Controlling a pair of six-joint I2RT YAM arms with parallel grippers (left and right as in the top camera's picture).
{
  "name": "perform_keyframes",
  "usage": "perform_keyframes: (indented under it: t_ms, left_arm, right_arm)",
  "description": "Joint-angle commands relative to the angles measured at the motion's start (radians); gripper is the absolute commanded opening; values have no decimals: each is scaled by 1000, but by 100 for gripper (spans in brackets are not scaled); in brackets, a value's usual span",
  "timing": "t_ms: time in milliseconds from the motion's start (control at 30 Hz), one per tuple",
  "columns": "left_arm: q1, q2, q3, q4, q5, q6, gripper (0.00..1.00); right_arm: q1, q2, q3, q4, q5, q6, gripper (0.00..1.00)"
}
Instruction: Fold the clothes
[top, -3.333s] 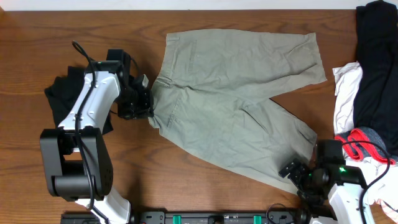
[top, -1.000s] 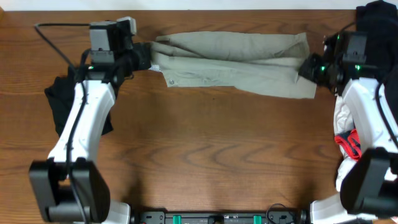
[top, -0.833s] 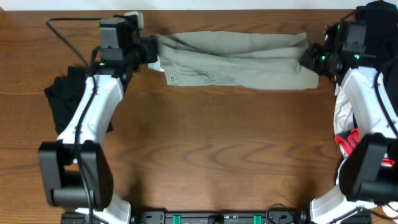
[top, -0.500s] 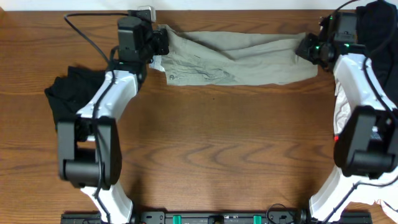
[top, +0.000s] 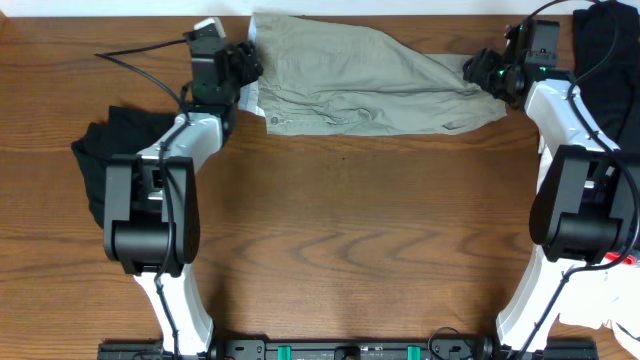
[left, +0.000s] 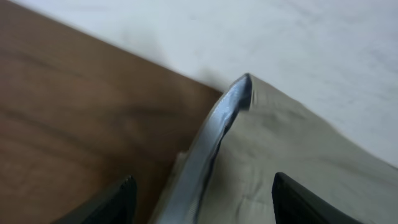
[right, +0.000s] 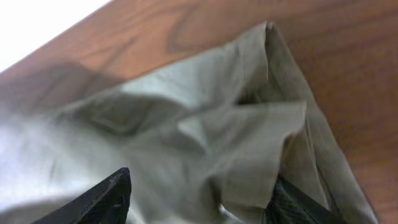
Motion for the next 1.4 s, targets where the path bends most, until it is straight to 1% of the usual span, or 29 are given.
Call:
perform_keyframes:
  t_ms: [0,67,167,367,467,567,667,800,933,1033,1133,1300,1367]
  left_arm:
    - [19,-20,12,-51,145,-19,70]
    - [19,-34,12,-103,233,-1,69]
    - [14,-54,12,-176,295,20,63]
    - [-4,-67,12,-366,297,106,63]
    - [-5,-65,11,-477,283,125,63]
    - [-5,-63,11,-524,268,143,63]
    - [-5,-63,11,-526,268,158,63]
    - [-6,-63,11,-510,270,158,64]
    - [-6,-66,12,-469,326,162,63]
    - [-6,-73,12,-412,367,161,63]
    - [-17,-73,12,-356,365,162,63]
    - [-33,-67,11,-367,352,196,63]
    - [-32,-63,11,-393,312,195,63]
  right_arm:
    - [-7,-2,50,-55,-29,-58,66]
    - [-7,-6,80,-103,-29,-90,68]
    - [-7,-27,136,-153,-31,-114,68]
    - [21,-66,263,-301,-69,-200,67]
    - [48,-65,259,-390,-64,-246,64]
    - [71,-61,219,-412,-34,-276,62]
    - [98,-37,170,-428,-3,-311,61]
    - [114,3,99,-414,64,-310,61]
    - [110,40,47,-370,114,-309,62]
    - [108,78,39,-365,126,-309,62]
    - [105,107,39,-371,126,-309,62]
    - [106,122,39,-374,125,-309,63]
    - [108,122,39,-377,125,-309,63]
